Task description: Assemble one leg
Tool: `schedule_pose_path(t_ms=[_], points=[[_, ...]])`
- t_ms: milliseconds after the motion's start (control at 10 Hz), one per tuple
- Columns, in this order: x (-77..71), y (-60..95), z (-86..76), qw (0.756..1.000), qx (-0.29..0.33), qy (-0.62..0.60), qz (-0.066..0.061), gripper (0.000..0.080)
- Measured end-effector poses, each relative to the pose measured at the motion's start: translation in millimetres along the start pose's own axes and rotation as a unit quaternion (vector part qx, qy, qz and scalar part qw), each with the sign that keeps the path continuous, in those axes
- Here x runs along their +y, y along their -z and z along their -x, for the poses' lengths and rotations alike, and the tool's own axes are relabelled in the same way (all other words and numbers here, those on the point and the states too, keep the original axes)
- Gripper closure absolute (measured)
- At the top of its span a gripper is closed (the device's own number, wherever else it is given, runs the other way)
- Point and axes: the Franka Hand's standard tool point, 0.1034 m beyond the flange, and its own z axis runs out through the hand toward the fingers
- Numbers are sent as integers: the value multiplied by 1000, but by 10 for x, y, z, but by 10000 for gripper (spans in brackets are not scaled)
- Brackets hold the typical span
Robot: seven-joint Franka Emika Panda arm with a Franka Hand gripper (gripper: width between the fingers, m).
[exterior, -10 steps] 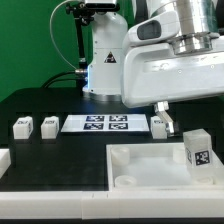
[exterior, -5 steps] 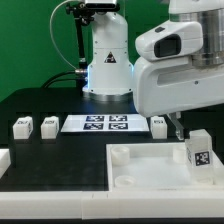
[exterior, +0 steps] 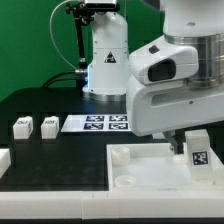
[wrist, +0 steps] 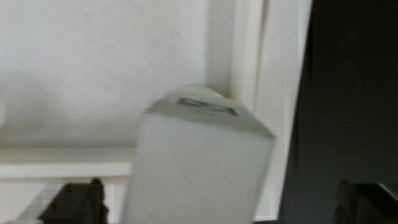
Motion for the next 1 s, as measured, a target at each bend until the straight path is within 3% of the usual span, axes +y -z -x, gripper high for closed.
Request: schedule_pose_path(t_ms=[200, 300, 400, 500, 600, 800, 1000], points=[[-41, -36, -3, 1000, 8, -15, 0, 150], [-31, -37, -4, 1000, 8, -14, 0, 252], [-34, -42, -2, 1000, 7, -19, 0, 252], [-20, -41, -5, 997, 8, -71, 1, 452], [18, -43, -6, 991, 8, -133, 3, 494], [39, -47, -8, 975, 10, -222, 3, 496], [91, -67, -29, 925, 33, -379, -5, 496]])
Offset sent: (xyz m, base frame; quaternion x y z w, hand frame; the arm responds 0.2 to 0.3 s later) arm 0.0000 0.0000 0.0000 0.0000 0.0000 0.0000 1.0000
